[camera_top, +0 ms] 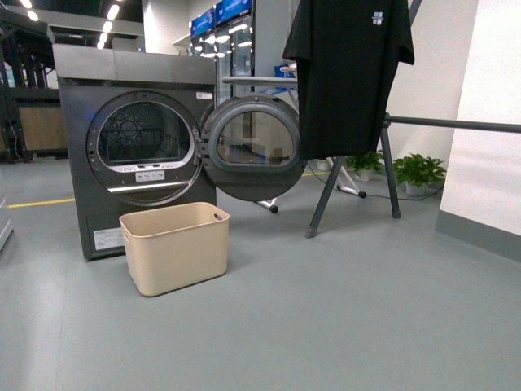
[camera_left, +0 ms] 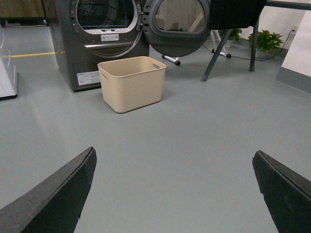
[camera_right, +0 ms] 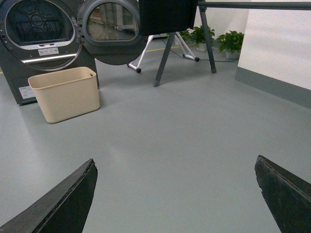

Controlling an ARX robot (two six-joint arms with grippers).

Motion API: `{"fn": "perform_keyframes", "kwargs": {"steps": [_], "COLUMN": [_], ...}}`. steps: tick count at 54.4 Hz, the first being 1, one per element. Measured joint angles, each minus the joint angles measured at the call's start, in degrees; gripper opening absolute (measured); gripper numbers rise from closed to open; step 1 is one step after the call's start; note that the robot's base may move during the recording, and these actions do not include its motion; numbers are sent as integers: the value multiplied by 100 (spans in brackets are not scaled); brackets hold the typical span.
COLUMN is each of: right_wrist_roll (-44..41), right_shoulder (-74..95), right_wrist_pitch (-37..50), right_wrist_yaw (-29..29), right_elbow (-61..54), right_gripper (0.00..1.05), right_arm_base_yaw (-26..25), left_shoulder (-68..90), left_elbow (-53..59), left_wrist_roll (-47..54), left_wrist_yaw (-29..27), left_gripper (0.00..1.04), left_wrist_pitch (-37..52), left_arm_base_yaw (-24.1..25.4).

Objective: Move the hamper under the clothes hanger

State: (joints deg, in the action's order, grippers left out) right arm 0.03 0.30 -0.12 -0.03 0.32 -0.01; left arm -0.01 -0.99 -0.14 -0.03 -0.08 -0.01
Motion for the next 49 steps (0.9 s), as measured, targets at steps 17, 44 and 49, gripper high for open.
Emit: {"fn": "perform_keyframes", "kwargs": {"steps": [17,44,49], "right_wrist_roll": [0,0,-2], "right_shoulder": [-7,-7,-7], "right_wrist_pitch": [-2,-2,-2], "right_wrist_yaw": [-4,2,-7], "right_elbow": [0,0,0], "right_gripper": [97,97,97], "right_arm_base_yaw": [0,2,0], "left_shoulder": [11,7,7], "left_elbow": [0,0,0], "left_wrist_roll": [2,2,0], "left_wrist_yaw": [13,7,4], "left_gripper": [98,98,98], "left_wrist_pitch": [0,0,0], "left_arm_base_yaw": [0,0,0]}}
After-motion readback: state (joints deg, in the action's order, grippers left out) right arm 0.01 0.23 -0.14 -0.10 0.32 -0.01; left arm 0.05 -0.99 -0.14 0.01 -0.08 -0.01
